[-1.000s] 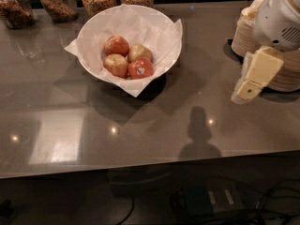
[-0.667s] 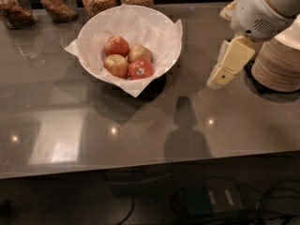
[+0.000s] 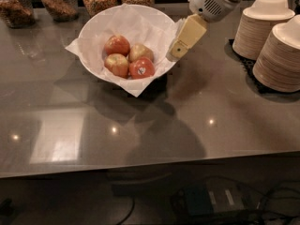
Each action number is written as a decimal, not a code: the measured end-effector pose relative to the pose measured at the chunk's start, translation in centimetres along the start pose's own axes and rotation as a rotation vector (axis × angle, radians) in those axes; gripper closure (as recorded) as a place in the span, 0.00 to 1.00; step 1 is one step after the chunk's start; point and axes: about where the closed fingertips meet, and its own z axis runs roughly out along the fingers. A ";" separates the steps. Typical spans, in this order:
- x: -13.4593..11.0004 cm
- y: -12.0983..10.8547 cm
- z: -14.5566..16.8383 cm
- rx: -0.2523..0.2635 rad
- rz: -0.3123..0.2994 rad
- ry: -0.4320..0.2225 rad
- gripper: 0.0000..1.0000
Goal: Pick apple from white bowl
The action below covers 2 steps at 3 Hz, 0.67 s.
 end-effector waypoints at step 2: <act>-4.4 -1.2 2.3 -0.046 0.013 -0.073 0.00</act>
Offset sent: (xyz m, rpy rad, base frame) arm 0.0217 0.0319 0.0038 0.0586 0.0215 0.0277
